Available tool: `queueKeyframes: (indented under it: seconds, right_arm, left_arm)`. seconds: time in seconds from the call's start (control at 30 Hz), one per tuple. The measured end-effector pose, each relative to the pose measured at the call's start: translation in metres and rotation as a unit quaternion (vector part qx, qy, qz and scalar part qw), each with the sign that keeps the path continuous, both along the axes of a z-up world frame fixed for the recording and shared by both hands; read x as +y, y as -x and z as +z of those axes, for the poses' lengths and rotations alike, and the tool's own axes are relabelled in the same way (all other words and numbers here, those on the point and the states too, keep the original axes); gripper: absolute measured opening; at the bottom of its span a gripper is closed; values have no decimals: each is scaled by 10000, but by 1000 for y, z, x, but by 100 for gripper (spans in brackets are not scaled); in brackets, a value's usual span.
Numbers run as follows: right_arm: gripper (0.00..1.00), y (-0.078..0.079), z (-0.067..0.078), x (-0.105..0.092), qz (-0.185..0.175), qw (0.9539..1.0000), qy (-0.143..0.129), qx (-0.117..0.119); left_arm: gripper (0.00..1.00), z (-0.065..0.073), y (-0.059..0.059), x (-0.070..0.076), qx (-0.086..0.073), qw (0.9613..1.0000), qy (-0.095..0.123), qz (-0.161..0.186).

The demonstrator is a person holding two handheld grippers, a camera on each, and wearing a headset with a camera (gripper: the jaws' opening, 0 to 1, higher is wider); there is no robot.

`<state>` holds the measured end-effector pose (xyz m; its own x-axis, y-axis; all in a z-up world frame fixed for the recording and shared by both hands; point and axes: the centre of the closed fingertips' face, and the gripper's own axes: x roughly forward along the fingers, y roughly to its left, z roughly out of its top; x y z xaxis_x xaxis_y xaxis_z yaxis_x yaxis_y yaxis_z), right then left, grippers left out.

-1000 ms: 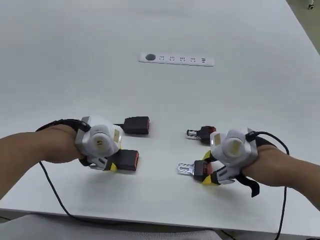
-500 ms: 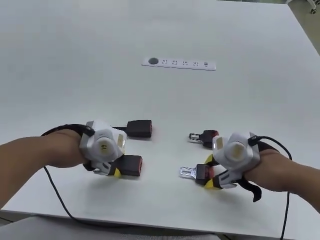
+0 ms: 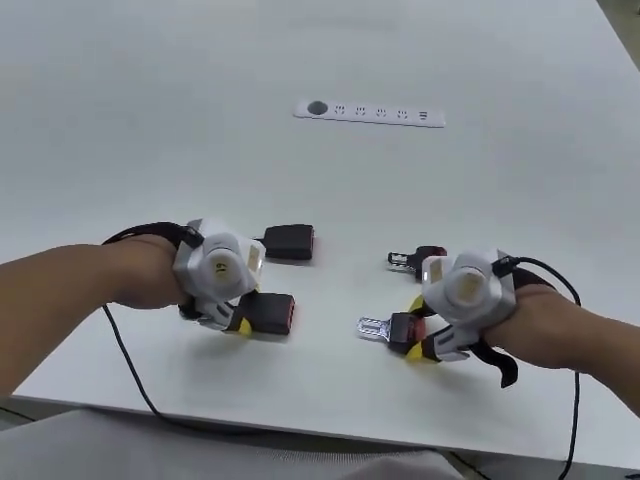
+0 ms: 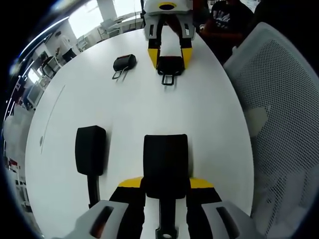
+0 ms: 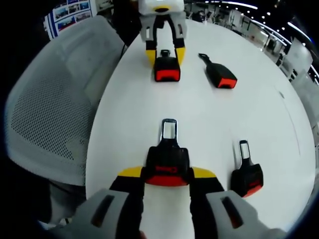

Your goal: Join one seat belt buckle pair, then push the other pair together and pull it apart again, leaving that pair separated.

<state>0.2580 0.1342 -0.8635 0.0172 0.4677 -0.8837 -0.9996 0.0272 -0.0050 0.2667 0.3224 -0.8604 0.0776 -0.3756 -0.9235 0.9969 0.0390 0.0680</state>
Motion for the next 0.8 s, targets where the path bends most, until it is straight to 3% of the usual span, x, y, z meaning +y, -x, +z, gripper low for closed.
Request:
queueKeyframes:
  seconds: [0.5, 0.7, 0.8]
  right_arm:
    - [35, 5, 1, 68, -107, 9992, -380, -59]
    - [35, 4, 1, 91, -90, 9992, -375, -55]
    - [35, 2, 0, 90, -51, 9996, -275, -76]
  left_arm:
    - [32, 0, 1, -1, 8, 9999, -47, -144]
    - [32, -1, 1, -2, 18, 9999, -49, -139]
    - [32, -1, 2, -1, 33, 9999, -69, -130]
